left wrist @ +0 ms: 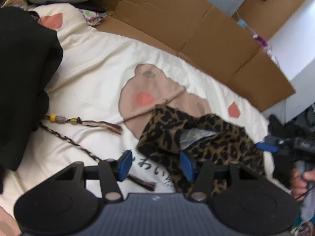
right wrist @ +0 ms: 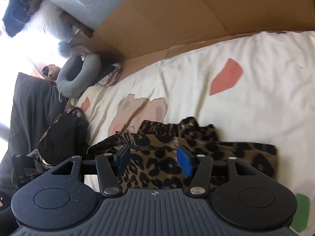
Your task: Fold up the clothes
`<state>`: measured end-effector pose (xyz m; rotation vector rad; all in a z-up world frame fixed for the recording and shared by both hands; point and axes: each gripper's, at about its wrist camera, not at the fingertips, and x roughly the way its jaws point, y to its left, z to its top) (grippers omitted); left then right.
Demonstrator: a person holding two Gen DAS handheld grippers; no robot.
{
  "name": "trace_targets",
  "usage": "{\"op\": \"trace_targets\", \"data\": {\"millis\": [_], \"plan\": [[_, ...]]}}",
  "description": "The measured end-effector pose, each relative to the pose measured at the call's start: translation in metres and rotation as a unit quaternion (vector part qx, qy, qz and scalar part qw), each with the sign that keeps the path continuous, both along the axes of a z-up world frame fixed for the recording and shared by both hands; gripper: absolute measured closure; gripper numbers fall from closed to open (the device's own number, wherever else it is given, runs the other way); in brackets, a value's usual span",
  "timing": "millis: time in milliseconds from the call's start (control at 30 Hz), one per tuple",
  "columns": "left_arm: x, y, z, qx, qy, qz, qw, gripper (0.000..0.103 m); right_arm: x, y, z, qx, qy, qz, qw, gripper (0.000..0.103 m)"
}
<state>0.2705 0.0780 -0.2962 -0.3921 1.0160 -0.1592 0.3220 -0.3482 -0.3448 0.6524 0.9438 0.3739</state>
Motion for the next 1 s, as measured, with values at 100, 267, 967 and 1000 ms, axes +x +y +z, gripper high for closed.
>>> {"op": "trace_targets", "data": {"millis": [100, 267, 967, 1000], "plan": [[0.003, -0.005, -0.007, 0.025, 0.009, -0.016, 0.9995, 0.047, -0.011, -0.013, 0.001, -0.005, 0.003, -0.013, 1.0, 0.044], [0.012, -0.011, -0.018, 0.06, 0.015, -0.041, 0.9973, 0.047, -0.031, -0.036, 0.002, -0.027, 0.009, -0.037, 0.999, 0.044], [0.07, -0.037, -0.039, 0.064, -0.008, -0.083, 0.9945, 0.058, -0.051, -0.078, -0.028, -0.085, 0.046, -0.092, 0.991, 0.049], [0.07, -0.038, -0.04, 0.066, -0.01, -0.083, 0.9944, 0.061, -0.048, -0.076, -0.029, -0.087, 0.045, -0.088, 0.991, 0.052]]}}
